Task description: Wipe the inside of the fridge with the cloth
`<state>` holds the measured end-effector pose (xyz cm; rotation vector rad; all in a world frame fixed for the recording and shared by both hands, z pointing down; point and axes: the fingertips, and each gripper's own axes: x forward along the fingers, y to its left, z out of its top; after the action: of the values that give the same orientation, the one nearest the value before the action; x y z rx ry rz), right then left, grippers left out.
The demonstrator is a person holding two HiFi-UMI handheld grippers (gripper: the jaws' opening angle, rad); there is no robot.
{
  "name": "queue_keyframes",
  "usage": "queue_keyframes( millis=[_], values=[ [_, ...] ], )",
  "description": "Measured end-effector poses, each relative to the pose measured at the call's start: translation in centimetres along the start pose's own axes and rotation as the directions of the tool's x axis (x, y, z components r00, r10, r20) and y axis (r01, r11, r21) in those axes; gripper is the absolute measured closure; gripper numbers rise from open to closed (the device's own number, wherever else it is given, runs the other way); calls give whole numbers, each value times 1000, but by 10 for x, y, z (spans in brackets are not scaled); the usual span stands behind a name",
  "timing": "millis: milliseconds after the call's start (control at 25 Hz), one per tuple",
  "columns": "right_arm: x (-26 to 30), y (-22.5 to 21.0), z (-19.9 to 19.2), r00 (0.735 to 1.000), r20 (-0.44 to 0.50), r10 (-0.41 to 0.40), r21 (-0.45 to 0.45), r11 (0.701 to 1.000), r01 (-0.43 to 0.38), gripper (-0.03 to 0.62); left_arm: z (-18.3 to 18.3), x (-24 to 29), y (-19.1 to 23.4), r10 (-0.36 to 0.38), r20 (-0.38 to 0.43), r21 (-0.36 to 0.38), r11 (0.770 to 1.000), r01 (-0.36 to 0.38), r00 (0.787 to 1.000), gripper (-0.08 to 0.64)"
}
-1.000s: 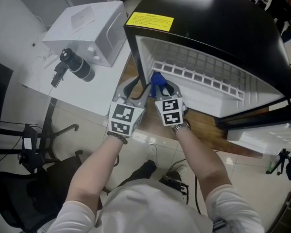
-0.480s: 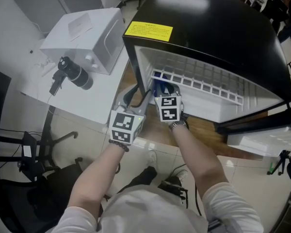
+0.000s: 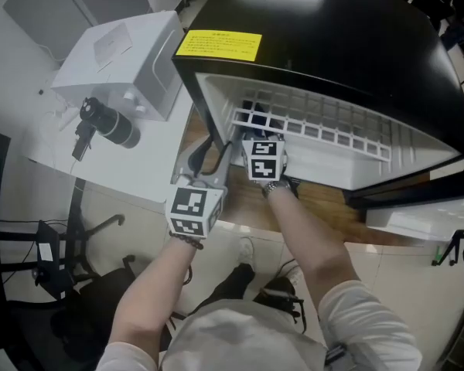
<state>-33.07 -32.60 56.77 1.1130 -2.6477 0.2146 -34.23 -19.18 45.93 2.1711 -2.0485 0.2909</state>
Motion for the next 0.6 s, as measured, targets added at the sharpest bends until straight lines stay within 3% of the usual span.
queue_keyframes(
  millis=[600],
  values=[
    [26, -29, 6, 996, 24, -86, 40, 996, 85, 531, 2, 0, 0, 14, 30, -23, 1000, -13, 999, 419]
  ],
)
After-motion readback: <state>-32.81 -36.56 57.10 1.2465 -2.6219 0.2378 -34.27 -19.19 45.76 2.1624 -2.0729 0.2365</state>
